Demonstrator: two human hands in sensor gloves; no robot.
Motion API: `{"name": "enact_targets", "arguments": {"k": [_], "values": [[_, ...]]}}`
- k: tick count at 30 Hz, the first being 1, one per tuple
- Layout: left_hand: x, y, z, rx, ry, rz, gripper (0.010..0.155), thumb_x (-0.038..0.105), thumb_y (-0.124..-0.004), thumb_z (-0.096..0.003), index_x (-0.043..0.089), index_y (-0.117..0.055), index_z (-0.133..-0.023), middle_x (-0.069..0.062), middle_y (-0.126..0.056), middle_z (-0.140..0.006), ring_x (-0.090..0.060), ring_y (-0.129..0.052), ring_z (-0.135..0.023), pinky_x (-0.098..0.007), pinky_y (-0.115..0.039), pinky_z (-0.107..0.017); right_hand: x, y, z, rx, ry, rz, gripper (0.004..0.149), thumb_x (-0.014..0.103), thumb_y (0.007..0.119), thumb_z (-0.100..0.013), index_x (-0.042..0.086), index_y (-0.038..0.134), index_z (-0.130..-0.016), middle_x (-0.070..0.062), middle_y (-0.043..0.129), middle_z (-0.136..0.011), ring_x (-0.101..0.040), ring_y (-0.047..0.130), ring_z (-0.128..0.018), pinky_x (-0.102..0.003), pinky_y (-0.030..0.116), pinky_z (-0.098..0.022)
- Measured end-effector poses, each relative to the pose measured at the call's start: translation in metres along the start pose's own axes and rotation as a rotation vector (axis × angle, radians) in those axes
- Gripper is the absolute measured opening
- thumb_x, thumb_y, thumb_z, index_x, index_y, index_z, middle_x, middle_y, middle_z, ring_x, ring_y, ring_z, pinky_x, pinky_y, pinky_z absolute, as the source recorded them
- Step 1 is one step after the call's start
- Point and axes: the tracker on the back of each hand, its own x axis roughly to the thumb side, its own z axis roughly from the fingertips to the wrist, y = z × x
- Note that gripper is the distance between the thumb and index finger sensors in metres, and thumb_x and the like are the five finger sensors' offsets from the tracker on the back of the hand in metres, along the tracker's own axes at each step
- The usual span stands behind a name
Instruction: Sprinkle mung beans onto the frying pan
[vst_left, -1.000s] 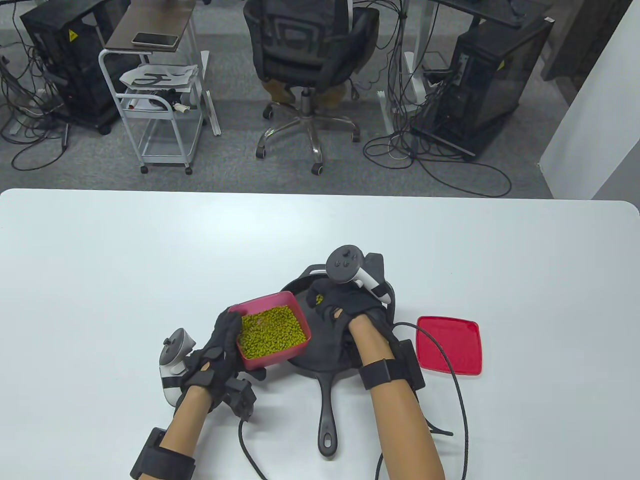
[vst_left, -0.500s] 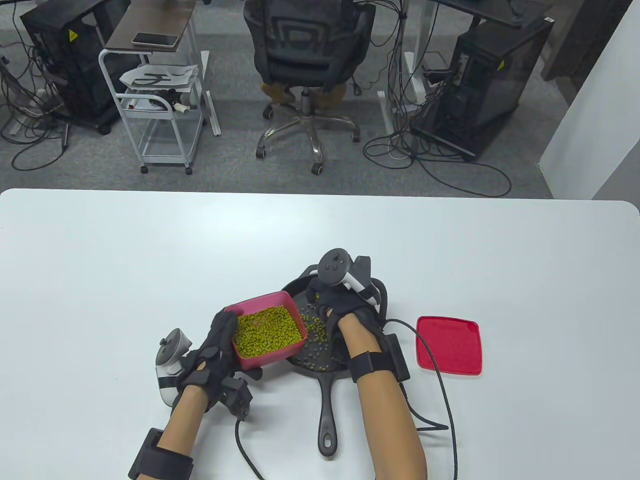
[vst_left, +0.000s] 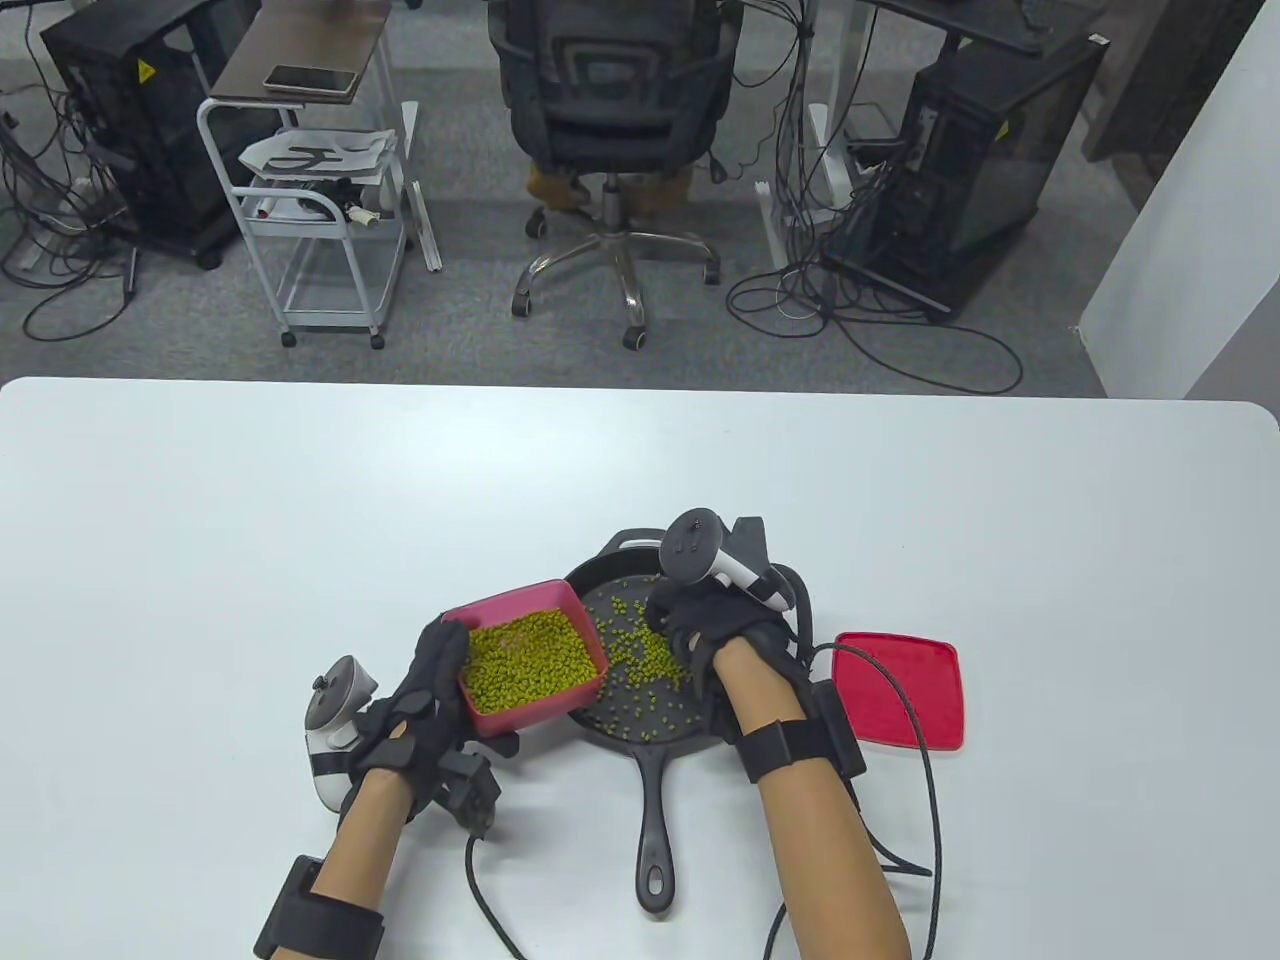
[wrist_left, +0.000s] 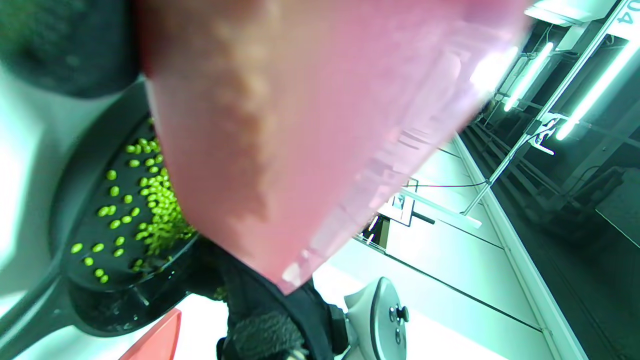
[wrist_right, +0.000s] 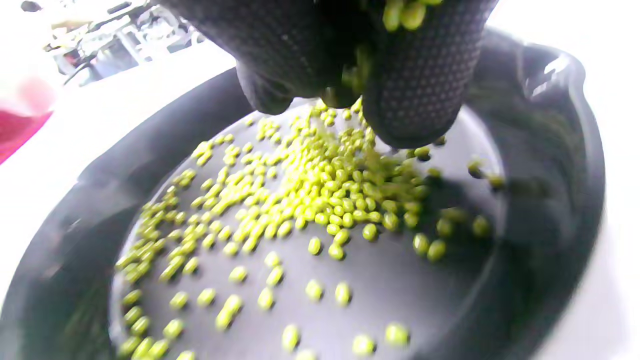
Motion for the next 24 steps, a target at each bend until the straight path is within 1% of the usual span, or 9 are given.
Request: {"name": "enact_targets", "arguments": {"k": [1, 4, 7, 9, 13, 18, 20, 21, 24], "values": [[0.000, 0.000, 0.000, 0.000, 0.001, -0.003, 0.080, 0.073, -0.060, -0.0488, 0.033, -0.024, -0.108, -0.017, -0.050, -0.105, -0.039, -0.084, -0.070, -0.047, -0.090, -0.030, 0.001, 0.002, 0.002, 0.030, -0.014, -0.011, 0.042, 0.020, 0.082, -0.055, 0.020, 0.076, -0.097, -0.019, 0.070, -0.106, -0.050, 0.079, -0.083, -0.043, 0.086, -0.051], [-0.001, 0.001, 0.001, 0.005, 0.001, -0.012, 0.080, 0.073, -0.060, -0.0489, 0.033, -0.024, -0.108, -0.017, -0.050, -0.105, -0.040, -0.083, -0.070, -0.047, -0.090, -0.030, 0.000, 0.003, 0.005, 0.096, -0.058, -0.078, 0.051, 0.037, 0.074, -0.058, 0.020, 0.067, -0.105, -0.024, 0.058, -0.114, -0.055, 0.066, -0.094, -0.054, 0.077, -0.060], [-0.001, 0.001, 0.001, 0.007, 0.002, -0.018, 0.080, 0.073, -0.060, -0.0488, 0.033, -0.024, -0.108, -0.017, -0.050, -0.104, -0.040, -0.083, -0.070, -0.048, -0.090, -0.030, -0.002, -0.001, 0.009, 0.111, -0.082, -0.200, 0.055, 0.044, 0.070, -0.059, 0.018, 0.065, -0.107, -0.026, 0.055, -0.115, -0.056, 0.062, -0.096, -0.059, 0.074, -0.060], [-0.001, 0.002, 0.001, 0.007, 0.002, -0.018, 0.080, 0.073, -0.060, -0.0488, 0.033, -0.024, -0.108, -0.017, -0.050, -0.105, -0.040, -0.083, -0.070, -0.047, -0.090, -0.030, -0.001, -0.009, 0.014, 0.105, -0.103, -0.259, 0.056, 0.046, 0.069, -0.059, 0.017, 0.064, -0.108, -0.027, 0.054, -0.115, -0.057, 0.060, -0.095, -0.060, 0.073, -0.060], [-0.002, 0.001, 0.000, 0.008, 0.006, -0.027, 0.080, 0.073, -0.060, -0.0488, 0.033, -0.024, -0.108, -0.017, -0.050, -0.105, -0.040, -0.083, -0.070, -0.048, -0.090, -0.030, 0.006, -0.027, 0.031, 0.050, -0.152, -0.275, 0.056, 0.046, 0.068, -0.060, 0.016, 0.065, -0.107, -0.028, 0.057, -0.114, -0.058, 0.063, -0.093, -0.060, 0.073, -0.059], [-0.003, -0.001, -0.002, 0.004, 0.011, -0.049, 0.080, 0.073, -0.060, -0.0488, 0.033, -0.024, -0.108, -0.018, -0.050, -0.104, -0.040, -0.083, -0.070, -0.048, -0.090, -0.030, 0.044, -0.046, 0.065, -0.045, -0.331, -0.257, 0.054, 0.043, 0.074, -0.059, 0.015, 0.068, -0.105, -0.026, 0.063, -0.111, -0.057, 0.069, -0.089, -0.058, 0.074, -0.058], [-0.004, -0.003, -0.003, -0.004, 0.011, -0.054, 0.080, 0.073, -0.060, -0.0488, 0.033, -0.024, -0.108, -0.018, -0.050, -0.105, -0.040, -0.083, -0.070, -0.048, -0.090, -0.030, 0.068, -0.045, 0.076, -0.116, -0.420, -0.244, 0.052, 0.040, 0.078, -0.058, 0.016, 0.071, -0.104, -0.024, 0.067, -0.110, -0.055, 0.072, -0.088, -0.056, 0.076, -0.057], [-0.004, -0.004, -0.003, -0.007, 0.011, -0.054, 0.080, 0.073, -0.060, -0.0488, 0.033, -0.024, -0.108, -0.017, -0.050, -0.104, -0.040, -0.083, -0.070, -0.048, -0.090, -0.030, 0.079, -0.042, 0.078, -0.120, -0.449, -0.234, 0.051, 0.039, 0.079, -0.058, 0.016, 0.072, -0.103, -0.023, 0.068, -0.109, -0.054, 0.073, -0.088, -0.055, 0.077, -0.057], [-0.005, -0.005, -0.002, -0.009, 0.010, -0.059, 0.080, 0.073, -0.060, -0.0487, 0.033, -0.024, -0.108, -0.017, -0.050, -0.104, -0.040, -0.083, -0.070, -0.048, -0.090, -0.030, 0.106, -0.025, 0.075, -0.032, -0.453, -0.180, 0.051, 0.036, 0.081, -0.057, 0.015, 0.072, -0.103, -0.023, 0.068, -0.109, -0.054, 0.073, -0.088, -0.054, 0.079, -0.056]]}}
